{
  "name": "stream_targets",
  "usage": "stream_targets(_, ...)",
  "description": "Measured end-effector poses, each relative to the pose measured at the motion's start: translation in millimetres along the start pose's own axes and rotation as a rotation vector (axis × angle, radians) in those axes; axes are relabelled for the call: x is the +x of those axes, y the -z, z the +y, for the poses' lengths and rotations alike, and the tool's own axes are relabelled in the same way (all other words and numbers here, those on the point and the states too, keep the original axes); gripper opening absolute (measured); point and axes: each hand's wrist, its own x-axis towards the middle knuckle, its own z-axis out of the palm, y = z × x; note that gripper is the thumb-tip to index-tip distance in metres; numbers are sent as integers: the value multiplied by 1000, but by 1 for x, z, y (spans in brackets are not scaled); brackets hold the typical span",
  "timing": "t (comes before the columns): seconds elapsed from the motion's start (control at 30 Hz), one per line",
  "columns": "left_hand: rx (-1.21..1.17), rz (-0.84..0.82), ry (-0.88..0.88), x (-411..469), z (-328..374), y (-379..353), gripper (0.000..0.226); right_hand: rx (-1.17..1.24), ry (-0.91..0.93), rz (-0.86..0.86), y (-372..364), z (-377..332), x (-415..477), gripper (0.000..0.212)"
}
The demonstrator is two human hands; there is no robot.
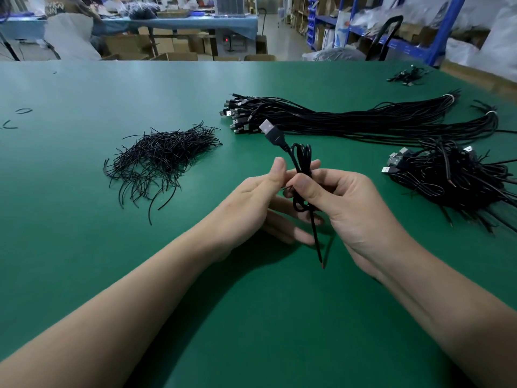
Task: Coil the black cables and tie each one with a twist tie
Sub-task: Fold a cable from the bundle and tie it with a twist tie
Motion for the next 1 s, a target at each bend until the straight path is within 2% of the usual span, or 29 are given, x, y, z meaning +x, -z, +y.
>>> stream_targets(0.07, 55, 132, -30, 1, 0, 3, 52, -8, 26, 28, 3, -1, 2, 25)
stream_targets(0.17, 300, 331, -206, 1, -4, 5, 31, -16, 15, 105, 9, -2, 5, 27)
stream_targets(0.3, 444, 413, -278, 3, -9, 1, 10, -31, -19, 126, 11, 2, 4, 27)
stream_targets(0.43, 360, 378, -229, 3, -8, 1, 11, -60, 8, 96, 8, 4, 4, 18)
stream_targets(0.57, 271, 310, -201, 3, -8, 2, 17, -39, 33, 75, 10, 5, 6, 20)
stream_targets(0.73, 336, 335, -229, 4, -8, 2, 15, -81, 33, 54, 14, 12, 9, 18)
stream_targets(0.83, 376, 366, -266, 2, -6, 3, 14, -238, 92, -3, 13, 14, 10, 9)
stream_targets(1.0, 514, 403, -291, -1, -4, 2, 15, -579, 71, -38, 13, 15, 7, 13)
